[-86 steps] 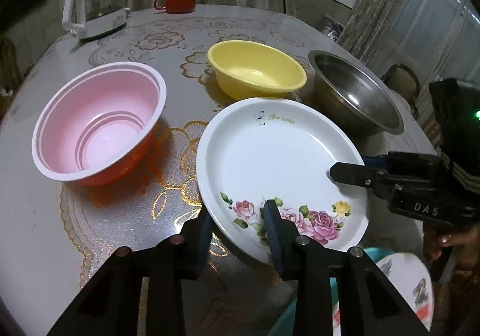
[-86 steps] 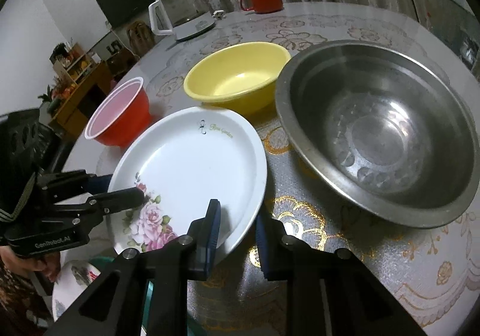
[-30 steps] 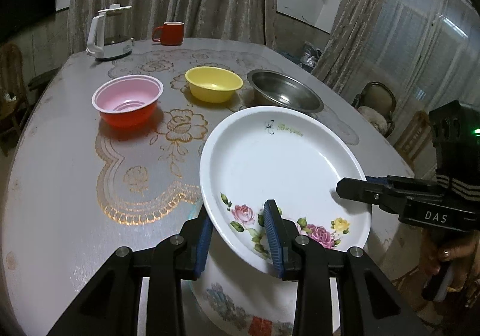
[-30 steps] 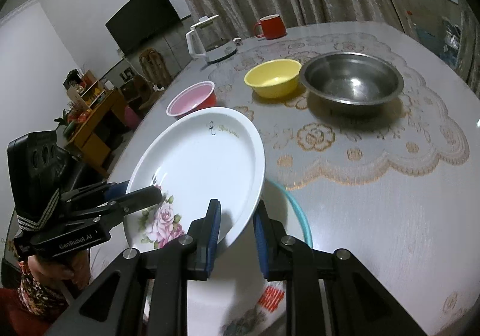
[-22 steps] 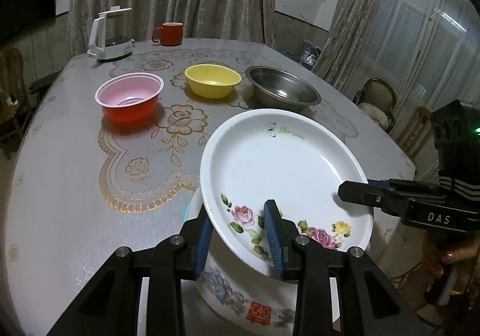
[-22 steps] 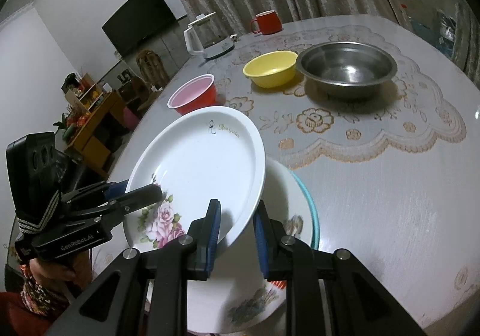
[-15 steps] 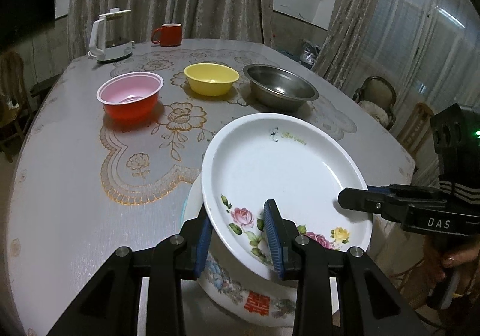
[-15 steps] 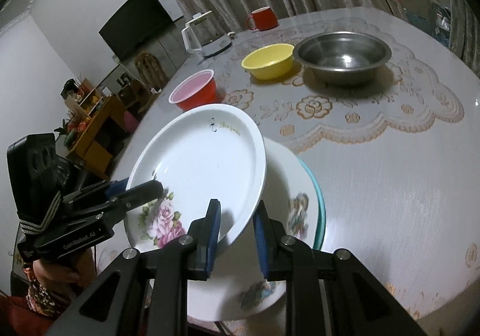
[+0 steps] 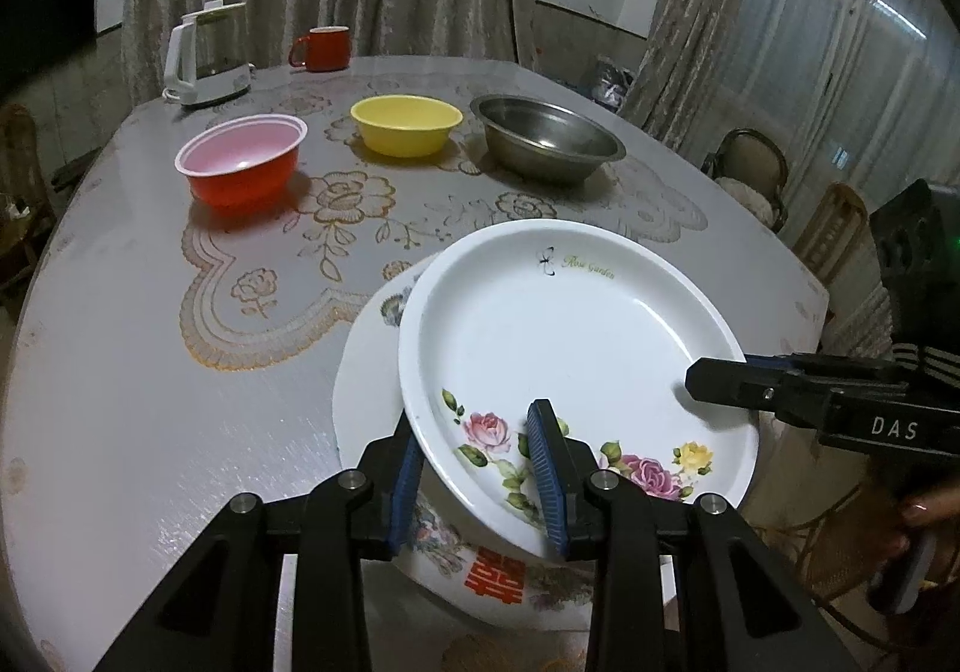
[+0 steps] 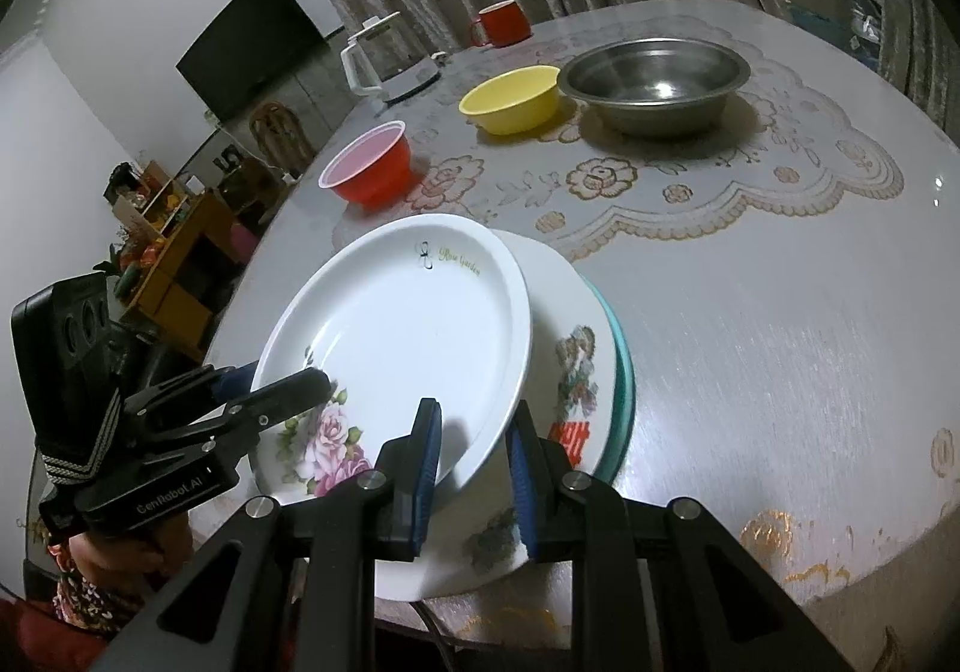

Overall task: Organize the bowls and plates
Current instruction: 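Lift the floral plate with both tools and carry it over the plate stack, then lower the floral plate onto the large white plate and open both tools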

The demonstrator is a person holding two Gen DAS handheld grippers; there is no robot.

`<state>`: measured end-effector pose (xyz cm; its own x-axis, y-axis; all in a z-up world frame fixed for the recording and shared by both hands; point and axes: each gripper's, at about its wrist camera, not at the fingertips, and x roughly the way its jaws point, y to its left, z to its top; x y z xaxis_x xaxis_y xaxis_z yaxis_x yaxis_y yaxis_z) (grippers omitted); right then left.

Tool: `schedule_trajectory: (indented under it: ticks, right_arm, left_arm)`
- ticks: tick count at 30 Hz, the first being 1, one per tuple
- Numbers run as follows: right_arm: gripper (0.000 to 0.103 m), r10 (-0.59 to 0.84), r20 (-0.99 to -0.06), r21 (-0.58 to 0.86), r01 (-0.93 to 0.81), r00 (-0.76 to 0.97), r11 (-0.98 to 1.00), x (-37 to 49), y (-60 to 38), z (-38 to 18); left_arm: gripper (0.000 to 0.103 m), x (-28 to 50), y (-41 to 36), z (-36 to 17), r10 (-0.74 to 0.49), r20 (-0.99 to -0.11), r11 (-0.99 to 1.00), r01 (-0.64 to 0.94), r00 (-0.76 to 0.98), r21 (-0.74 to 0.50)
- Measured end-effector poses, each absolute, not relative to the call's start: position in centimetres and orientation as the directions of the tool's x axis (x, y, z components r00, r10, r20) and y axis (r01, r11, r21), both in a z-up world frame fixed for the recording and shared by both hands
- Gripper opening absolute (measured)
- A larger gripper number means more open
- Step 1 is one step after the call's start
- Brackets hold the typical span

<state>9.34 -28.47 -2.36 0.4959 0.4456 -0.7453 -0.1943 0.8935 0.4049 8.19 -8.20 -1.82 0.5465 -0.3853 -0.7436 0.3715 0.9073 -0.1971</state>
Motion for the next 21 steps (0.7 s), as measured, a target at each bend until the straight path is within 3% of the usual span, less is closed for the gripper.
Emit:
schedule_trajectory:
  ticks: [21]
  right_arm:
    - [0.024, 0.398, -0.788, 0.384, -0.130, 0.469, 0.914, 9.5, -28.6, -2.9]
  left_arm:
    - [0.037, 8.4, -9.3, -3.0, -0.348, -0.765, 0.915, 0.375, 0.543, -0.150]
